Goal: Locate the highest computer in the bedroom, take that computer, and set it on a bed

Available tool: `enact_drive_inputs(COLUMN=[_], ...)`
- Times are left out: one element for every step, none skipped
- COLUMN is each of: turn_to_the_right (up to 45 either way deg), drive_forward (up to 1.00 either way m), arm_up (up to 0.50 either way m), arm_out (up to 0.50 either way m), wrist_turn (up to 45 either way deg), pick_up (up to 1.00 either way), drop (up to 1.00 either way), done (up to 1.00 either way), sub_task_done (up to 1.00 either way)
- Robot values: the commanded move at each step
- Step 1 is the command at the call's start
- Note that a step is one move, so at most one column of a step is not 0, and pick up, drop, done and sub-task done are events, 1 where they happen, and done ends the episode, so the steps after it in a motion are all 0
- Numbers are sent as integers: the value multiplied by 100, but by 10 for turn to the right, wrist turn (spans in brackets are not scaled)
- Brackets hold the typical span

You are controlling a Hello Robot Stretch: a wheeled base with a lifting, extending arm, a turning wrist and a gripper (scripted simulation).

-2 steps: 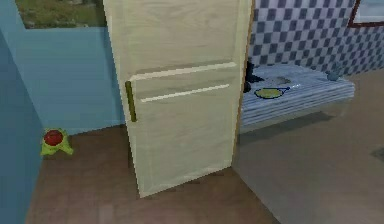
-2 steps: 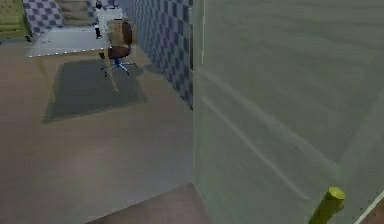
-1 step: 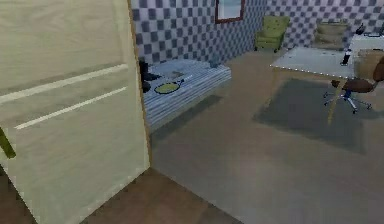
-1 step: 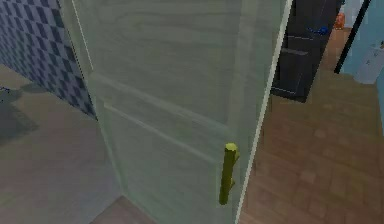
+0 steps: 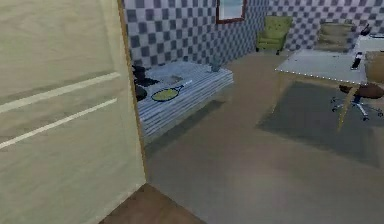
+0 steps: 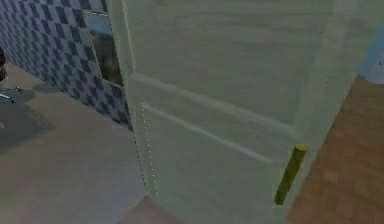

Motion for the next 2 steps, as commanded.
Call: enact_drive_inputs(turn_to_the_right=[60,0], drive_forward=[0,100], arm_up=[0,0], arm_out=[0,0], wrist_turn=[0,0], pick_up=[0,0], drop=[0,0], done=[0,0], sub_task_done=[0,0])
